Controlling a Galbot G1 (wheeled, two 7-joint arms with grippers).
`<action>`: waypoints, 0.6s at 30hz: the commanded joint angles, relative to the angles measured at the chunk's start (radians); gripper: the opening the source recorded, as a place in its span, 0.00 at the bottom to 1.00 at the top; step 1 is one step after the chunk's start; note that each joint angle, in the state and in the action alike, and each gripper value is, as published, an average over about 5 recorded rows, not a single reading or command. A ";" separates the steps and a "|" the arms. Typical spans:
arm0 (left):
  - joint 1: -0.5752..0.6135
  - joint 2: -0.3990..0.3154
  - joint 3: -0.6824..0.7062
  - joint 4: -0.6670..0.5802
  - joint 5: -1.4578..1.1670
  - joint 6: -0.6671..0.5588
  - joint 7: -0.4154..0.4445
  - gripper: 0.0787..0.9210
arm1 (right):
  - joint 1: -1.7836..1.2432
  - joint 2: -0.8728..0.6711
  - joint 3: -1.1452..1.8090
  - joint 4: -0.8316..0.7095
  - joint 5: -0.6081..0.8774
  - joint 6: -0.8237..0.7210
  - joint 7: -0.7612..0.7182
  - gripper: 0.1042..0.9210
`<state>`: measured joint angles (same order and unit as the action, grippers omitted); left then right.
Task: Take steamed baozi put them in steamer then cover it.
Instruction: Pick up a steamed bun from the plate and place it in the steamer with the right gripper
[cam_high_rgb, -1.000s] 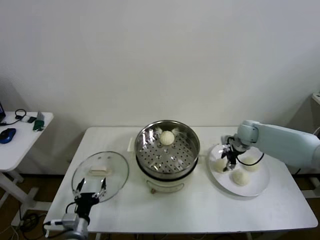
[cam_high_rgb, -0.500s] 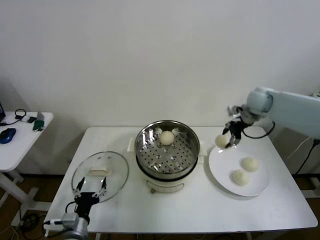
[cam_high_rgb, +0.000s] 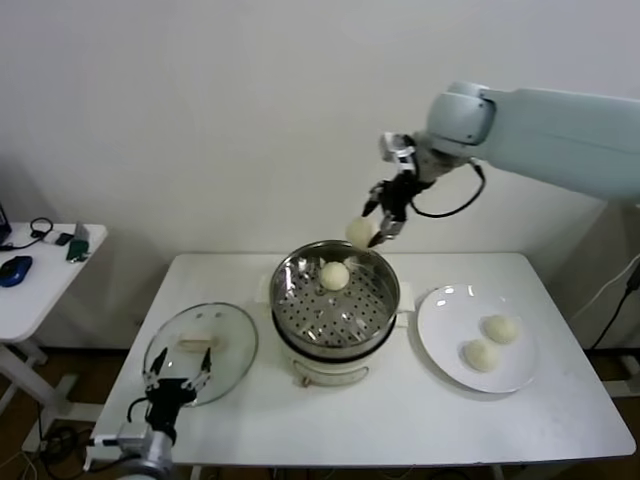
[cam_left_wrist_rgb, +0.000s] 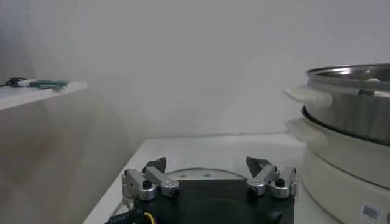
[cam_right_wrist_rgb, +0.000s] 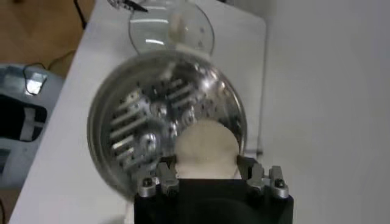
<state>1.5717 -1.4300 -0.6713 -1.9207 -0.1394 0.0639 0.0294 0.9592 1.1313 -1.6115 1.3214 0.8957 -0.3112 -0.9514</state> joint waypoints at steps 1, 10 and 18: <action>0.002 -0.003 -0.006 -0.017 -0.007 0.002 0.001 0.88 | -0.105 0.189 0.038 0.003 0.016 -0.038 0.048 0.70; 0.002 0.000 -0.018 -0.009 -0.020 -0.001 0.001 0.88 | -0.270 0.249 0.019 -0.129 -0.127 -0.025 0.059 0.70; -0.004 -0.003 -0.018 0.002 -0.020 -0.003 0.001 0.88 | -0.350 0.285 0.033 -0.224 -0.244 -0.013 0.075 0.69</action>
<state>1.5683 -1.4311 -0.6886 -1.9188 -0.1578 0.0618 0.0300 0.6981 1.3627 -1.5844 1.1699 0.7403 -0.3191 -0.8896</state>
